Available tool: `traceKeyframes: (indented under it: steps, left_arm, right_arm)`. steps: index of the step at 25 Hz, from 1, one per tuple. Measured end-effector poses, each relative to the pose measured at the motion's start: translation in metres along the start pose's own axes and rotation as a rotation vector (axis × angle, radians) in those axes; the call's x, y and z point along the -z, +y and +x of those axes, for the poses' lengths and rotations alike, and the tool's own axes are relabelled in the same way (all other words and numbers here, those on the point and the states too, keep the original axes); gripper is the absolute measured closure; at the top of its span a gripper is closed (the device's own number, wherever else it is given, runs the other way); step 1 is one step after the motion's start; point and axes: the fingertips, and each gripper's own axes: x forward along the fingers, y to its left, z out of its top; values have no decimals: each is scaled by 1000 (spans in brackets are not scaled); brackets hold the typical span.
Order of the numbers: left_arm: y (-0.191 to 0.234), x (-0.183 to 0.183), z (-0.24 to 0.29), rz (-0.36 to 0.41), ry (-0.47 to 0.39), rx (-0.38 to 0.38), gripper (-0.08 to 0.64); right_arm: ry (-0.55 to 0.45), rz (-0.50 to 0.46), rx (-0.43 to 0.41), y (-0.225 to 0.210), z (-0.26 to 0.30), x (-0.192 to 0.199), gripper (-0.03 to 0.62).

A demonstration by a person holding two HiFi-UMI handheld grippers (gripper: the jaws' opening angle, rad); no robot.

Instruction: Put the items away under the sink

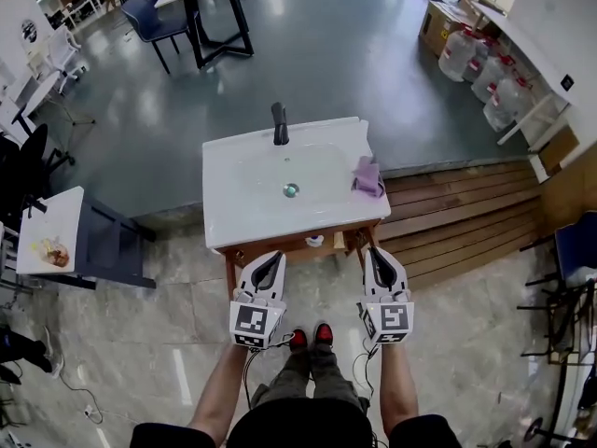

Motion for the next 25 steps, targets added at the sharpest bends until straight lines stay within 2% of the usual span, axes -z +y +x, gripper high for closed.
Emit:
traceKeyframes:
  steps: [15, 20, 25]
  left_arm:
    - [-20, -34, 39, 53, -60, 140, 554]
    - [-28, -42, 59, 55, -65, 159, 554]
    - [-26, -38, 86, 58, -46, 145, 554]
  right_arm:
    - [-15, 6, 151, -35, -14, -15, 549]
    - [-18, 7, 163, -52, -5, -16, 549]
    - [-11, 15, 149, -71, 17, -13, 549]
